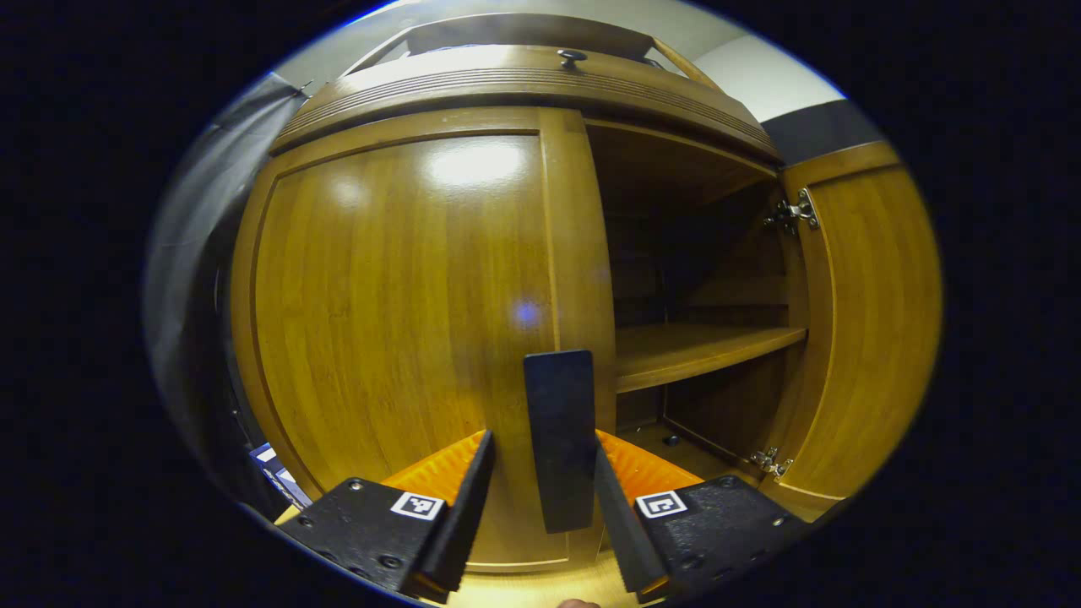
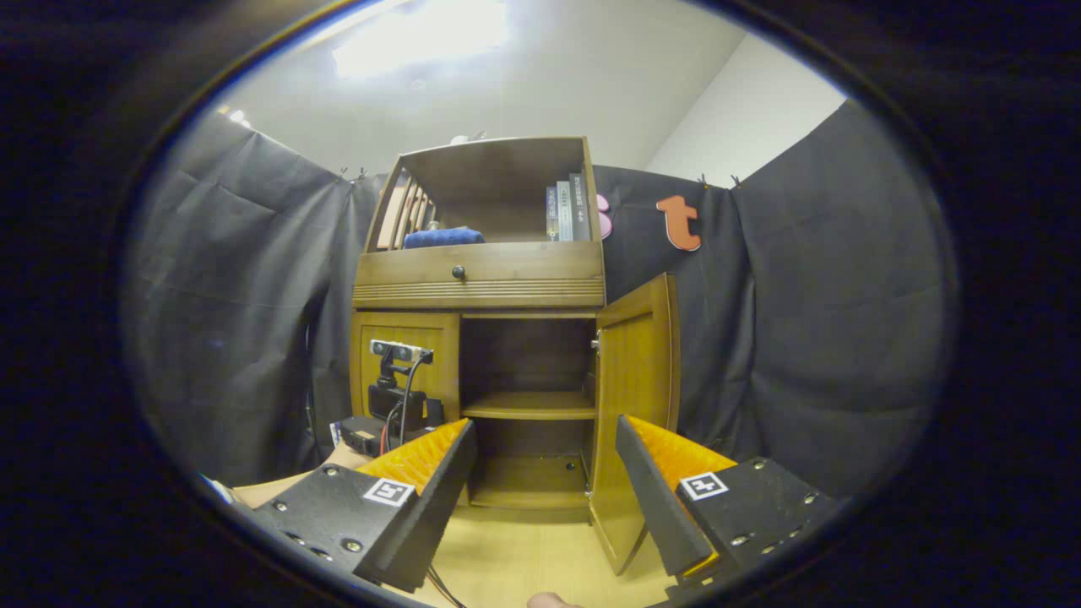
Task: Open the right door of the double-door shoe cabinet with the right hand, and open the left door with the left hand.
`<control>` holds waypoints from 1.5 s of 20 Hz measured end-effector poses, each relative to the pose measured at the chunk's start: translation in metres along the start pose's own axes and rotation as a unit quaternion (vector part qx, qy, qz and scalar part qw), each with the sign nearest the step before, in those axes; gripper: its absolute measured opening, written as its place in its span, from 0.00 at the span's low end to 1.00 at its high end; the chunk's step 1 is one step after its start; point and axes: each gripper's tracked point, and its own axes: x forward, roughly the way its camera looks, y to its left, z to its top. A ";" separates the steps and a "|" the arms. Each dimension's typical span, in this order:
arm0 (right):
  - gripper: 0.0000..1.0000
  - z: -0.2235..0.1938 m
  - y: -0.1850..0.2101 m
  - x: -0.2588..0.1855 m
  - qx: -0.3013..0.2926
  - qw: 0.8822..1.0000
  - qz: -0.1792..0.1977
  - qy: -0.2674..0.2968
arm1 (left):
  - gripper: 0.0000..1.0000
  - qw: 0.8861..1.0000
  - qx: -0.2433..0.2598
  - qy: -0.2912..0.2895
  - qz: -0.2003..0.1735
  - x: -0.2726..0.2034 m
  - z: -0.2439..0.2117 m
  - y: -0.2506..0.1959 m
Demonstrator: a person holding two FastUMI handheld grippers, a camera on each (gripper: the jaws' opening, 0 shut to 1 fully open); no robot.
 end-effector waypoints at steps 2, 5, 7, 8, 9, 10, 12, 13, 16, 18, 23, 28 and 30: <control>0.99 0.001 -0.005 0.003 0.010 1.000 -0.009 0.004 | 0.46 1.000 -0.003 0.000 0.008 0.000 0.000 0.000; 0.99 -0.002 -0.011 0.001 0.027 0.999 -0.023 0.004 | 0.35 1.000 -0.015 0.003 0.013 0.001 -0.002 0.002; 0.99 -0.004 -0.017 0.000 0.034 0.999 -0.037 0.009 | 0.34 1.000 -0.026 0.001 0.014 0.000 -0.002 0.001; 0.99 -0.005 -0.020 0.000 0.034 0.998 -0.042 0.012 | 0.33 1.000 -0.023 0.006 0.013 0.000 -0.004 0.002; 0.99 -0.007 -0.024 0.001 0.032 0.998 -0.048 0.017 | 0.33 1.000 -0.022 0.008 0.012 -0.001 -0.004 0.002; 0.99 -0.009 -0.026 0.002 0.027 0.998 -0.053 0.021 | 0.32 1.000 -0.022 0.011 0.012 -0.003 -0.004 0.001; 0.99 -0.011 -0.028 0.001 0.024 0.998 -0.056 0.027 | 0.32 1.000 -0.025 0.016 0.010 -0.010 -0.005 0.001; 0.99 -0.011 -0.027 0.001 0.024 0.998 -0.054 0.027 | 0.32 0.999 -0.028 0.015 0.008 -0.016 -0.006 0.000; 0.99 -0.013 -0.022 0.000 0.021 0.998 -0.047 0.025 | 0.33 0.999 -0.032 0.015 -0.002 -0.031 -0.008 -0.001; 0.98 -0.014 -0.019 0.000 0.018 0.999 -0.043 0.025 | 0.33 0.999 -0.032 0.015 -0.009 -0.040 -0.009 -0.002; 0.98 -0.014 -0.013 0.001 0.020 0.999 -0.037 0.026 | 0.31 0.999 -0.033 0.018 -0.023 -0.060 -0.011 -0.002; 0.98 -0.012 -0.013 -0.002 0.026 0.999 -0.041 0.019 | 0.33 0.999 -0.026 0.020 -0.035 -0.079 -0.014 -0.001; 0.98 -0.012 -0.010 -0.002 0.026 0.999 -0.038 0.017 | 0.33 0.999 -0.025 0.020 -0.039 -0.088 -0.014 0.000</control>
